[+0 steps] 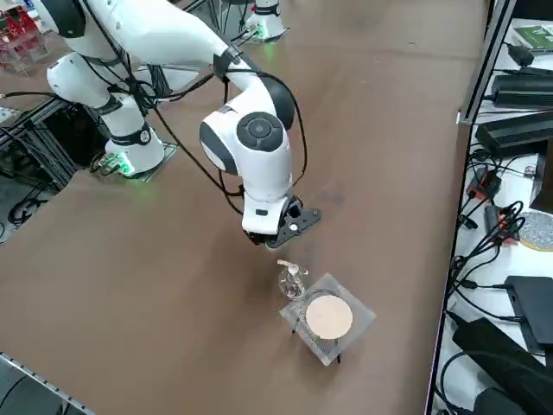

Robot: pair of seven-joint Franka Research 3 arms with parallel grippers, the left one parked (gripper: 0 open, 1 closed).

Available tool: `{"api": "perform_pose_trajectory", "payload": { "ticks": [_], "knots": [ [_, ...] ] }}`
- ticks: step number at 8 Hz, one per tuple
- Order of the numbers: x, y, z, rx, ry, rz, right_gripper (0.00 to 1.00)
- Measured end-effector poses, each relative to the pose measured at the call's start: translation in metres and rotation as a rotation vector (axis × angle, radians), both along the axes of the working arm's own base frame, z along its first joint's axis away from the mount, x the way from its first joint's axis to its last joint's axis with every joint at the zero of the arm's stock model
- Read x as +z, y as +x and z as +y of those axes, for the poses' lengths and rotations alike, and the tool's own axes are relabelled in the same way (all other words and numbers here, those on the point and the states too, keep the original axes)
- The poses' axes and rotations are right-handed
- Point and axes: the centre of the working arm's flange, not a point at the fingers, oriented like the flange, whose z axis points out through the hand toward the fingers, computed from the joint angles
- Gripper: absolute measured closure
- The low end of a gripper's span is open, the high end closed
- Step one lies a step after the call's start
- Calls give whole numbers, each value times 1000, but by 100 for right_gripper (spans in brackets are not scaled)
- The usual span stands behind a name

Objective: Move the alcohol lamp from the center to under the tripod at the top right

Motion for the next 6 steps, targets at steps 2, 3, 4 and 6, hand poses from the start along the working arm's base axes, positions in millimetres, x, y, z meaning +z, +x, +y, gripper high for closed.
{"api": "perform_pose_trajectory", "payload": {
  "ticks": [2, 3, 4, 6],
  "knots": [
    [-23, 6, 1, -25, -20, -31, 67],
    [-31, 7, 1, -28, -24, -35, 69],
    [-32, 9, 0, -30, -26, -40, 70],
    [-33, 10, -9, -40, -30, -44, 74]
  ]
}}
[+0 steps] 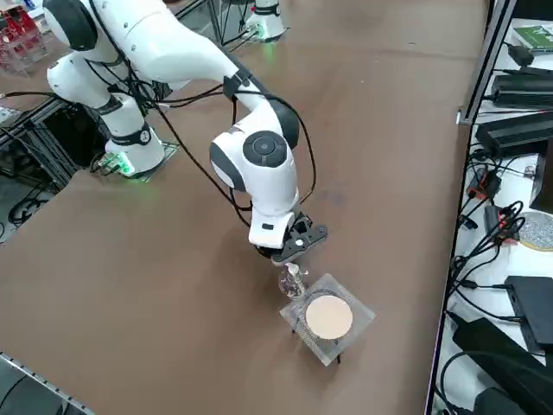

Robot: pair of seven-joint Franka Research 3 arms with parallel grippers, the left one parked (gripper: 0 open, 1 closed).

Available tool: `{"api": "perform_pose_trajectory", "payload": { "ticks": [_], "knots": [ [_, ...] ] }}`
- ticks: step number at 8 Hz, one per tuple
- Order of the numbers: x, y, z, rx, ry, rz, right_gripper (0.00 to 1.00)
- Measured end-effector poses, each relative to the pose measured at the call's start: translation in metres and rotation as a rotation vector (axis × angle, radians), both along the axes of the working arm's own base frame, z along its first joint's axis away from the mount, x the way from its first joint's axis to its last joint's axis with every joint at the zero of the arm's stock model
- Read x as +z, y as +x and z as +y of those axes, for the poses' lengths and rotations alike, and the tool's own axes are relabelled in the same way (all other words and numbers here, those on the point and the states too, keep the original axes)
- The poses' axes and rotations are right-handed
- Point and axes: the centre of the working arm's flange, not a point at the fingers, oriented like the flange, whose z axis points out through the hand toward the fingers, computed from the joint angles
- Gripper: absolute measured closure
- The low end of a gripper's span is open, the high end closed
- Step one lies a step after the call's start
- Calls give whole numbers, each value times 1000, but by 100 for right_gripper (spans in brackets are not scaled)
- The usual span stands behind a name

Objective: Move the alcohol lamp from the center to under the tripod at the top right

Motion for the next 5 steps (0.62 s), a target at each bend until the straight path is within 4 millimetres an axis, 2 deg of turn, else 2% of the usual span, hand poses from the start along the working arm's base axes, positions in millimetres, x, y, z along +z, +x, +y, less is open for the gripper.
{"api": "perform_pose_trajectory", "payload": {
  "ticks": [5],
  "knots": [
    [-9, 15, -17, -9, -23, -25, 95]
  ]
}}
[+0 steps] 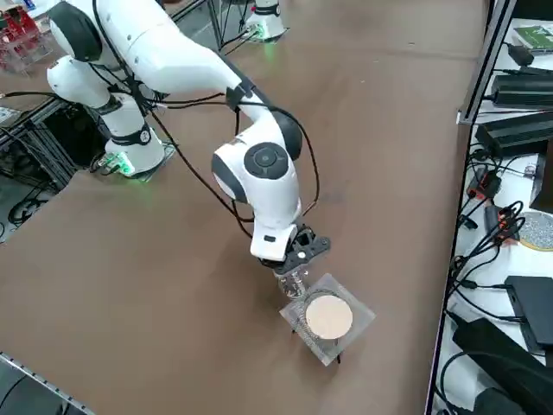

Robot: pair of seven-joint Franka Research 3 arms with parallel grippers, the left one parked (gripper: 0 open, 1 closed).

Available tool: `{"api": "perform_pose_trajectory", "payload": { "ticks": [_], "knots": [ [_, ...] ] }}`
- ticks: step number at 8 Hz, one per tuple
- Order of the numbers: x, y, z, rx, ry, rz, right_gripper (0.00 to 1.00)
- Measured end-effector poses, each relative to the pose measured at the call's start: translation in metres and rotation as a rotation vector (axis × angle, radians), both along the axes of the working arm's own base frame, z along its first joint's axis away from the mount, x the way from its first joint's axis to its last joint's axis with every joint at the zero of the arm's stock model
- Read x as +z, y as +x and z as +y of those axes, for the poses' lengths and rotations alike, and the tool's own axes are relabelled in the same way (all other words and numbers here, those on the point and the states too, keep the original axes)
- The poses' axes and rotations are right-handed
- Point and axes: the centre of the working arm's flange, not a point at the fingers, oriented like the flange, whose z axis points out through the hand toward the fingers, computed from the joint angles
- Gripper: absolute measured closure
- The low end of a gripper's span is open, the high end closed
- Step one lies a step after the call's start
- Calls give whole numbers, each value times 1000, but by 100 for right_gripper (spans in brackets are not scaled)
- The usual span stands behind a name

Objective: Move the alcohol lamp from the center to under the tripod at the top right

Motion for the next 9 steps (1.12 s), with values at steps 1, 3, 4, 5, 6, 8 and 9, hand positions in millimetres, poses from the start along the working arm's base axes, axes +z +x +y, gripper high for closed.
{"api": "perform_pose_trajectory", "payload": {
  "ticks": [1, 3, 4, 5, 6, 8, 9],
  "knots": [
    [-1, 0, -3, -1, -5, -1, 96],
    [1, 5, -7, 7, -26, -14, 96],
    [0, 9, -10, 28, -48, -18, 96],
    [-2, 14, -15, 51, -73, -21, 96],
    [-4, 19, -20, 71, -89, -27, 96],
    [-8, 27, -28, 97, -103, -41, 96],
    [-8, 30, -29, 102, -109, -53, 96]
  ]
}}
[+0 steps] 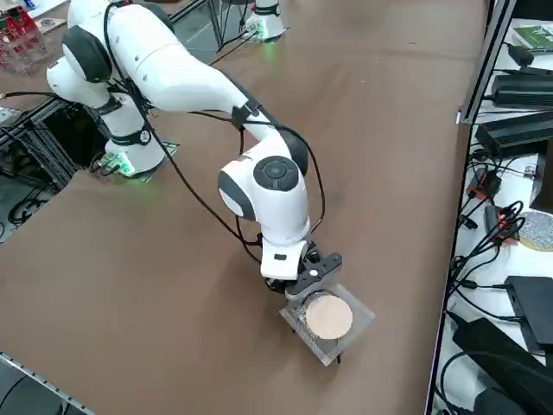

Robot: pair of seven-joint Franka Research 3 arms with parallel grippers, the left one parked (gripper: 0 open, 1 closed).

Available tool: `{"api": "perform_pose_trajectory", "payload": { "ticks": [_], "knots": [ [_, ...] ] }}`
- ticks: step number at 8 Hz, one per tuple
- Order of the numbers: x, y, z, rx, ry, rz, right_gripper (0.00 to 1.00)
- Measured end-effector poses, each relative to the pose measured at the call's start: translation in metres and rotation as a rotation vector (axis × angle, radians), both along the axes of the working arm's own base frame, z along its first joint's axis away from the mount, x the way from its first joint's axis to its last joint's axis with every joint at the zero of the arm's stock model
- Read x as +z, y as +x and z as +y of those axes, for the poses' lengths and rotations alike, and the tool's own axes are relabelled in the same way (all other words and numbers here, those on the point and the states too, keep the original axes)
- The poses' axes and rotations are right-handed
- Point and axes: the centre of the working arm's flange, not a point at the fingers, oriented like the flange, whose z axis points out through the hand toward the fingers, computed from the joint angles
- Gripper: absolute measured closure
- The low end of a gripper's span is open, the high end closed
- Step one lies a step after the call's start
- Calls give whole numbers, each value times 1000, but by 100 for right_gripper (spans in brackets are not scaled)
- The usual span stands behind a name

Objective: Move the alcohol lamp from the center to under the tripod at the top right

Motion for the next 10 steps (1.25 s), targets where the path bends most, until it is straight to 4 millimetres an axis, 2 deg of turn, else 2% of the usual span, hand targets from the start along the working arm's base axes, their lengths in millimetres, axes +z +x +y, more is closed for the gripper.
{"api": "perform_pose_trajectory", "payload": {
  "ticks": [5, 10],
  "knots": [
    [2, 10, -4, 26, -53, -76, 96],
    [-5, 17, -4, 32, -81, -144, 96]
  ]
}}
